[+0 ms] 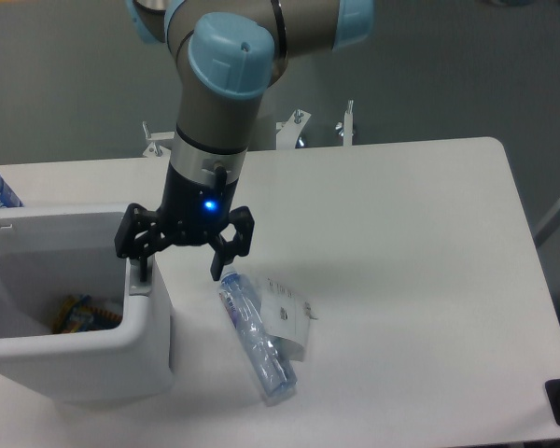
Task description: Open the trash can
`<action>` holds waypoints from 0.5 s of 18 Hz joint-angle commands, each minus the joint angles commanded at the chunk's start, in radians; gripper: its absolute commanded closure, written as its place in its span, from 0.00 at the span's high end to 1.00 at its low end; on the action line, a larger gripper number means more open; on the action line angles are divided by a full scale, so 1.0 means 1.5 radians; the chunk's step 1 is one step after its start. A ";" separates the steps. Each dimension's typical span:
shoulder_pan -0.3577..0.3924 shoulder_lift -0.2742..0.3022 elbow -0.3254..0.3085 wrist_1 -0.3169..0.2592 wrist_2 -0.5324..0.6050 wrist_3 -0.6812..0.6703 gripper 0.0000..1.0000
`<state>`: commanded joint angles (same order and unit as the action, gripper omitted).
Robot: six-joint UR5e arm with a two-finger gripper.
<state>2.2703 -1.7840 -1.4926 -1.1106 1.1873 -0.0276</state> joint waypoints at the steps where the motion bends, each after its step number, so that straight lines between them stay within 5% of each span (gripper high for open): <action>1: 0.000 -0.001 0.000 -0.001 0.000 0.000 1.00; 9: 0.006 0.004 0.069 -0.001 0.000 0.001 1.00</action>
<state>2.2794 -1.7779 -1.3885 -1.1121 1.1873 -0.0261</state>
